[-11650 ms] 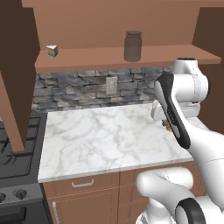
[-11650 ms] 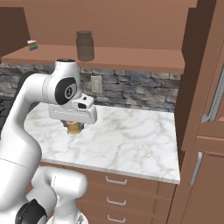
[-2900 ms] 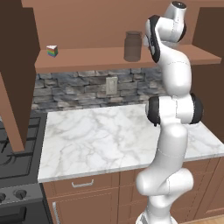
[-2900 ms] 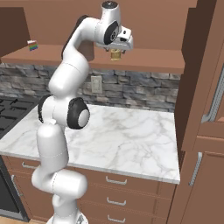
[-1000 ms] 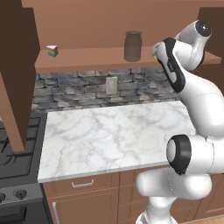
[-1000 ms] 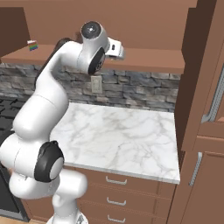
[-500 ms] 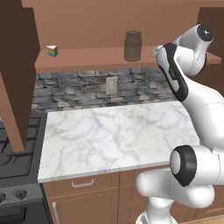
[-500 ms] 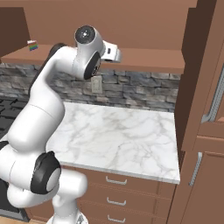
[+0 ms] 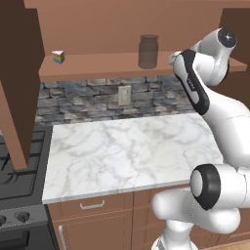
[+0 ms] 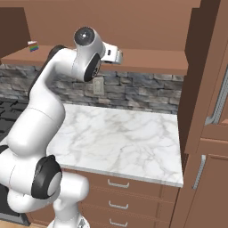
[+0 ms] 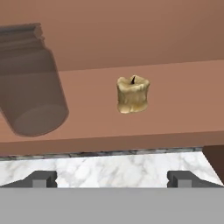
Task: Pick the candle and jar from the dining table and place them in the open cabinet. Close the cabinet after placing the objects.
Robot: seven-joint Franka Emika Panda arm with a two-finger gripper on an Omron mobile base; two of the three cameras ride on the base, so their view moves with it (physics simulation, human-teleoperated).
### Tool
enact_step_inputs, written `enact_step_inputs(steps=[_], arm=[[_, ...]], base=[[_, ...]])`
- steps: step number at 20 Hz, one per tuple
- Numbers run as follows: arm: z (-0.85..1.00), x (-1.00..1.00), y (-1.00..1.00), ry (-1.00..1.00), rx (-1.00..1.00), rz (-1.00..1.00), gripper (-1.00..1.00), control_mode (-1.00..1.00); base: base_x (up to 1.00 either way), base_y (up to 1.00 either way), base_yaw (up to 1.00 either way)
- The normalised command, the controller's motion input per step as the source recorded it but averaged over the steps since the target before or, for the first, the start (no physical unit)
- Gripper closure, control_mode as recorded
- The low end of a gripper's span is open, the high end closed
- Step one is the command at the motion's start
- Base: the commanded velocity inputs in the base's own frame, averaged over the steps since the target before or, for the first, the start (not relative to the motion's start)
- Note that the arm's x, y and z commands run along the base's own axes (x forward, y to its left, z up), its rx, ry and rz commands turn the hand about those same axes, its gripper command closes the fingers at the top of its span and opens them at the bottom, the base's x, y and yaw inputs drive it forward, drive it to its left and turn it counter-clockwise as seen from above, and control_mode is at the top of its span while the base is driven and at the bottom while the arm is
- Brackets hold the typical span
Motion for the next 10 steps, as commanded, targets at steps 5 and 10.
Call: enact_step_inputs(steps=[5, 10], arm=[[0.00, 0.00, 0.07, 0.00, 0.00, 0.00, -1.00, -1.00], [0.00, -0.18, 0.02, 0.00, 0.00, 0.00, -1.00, -1.00]], base=[[0.00, 0.00, 0.00], [0.00, 0.00, 0.00]])
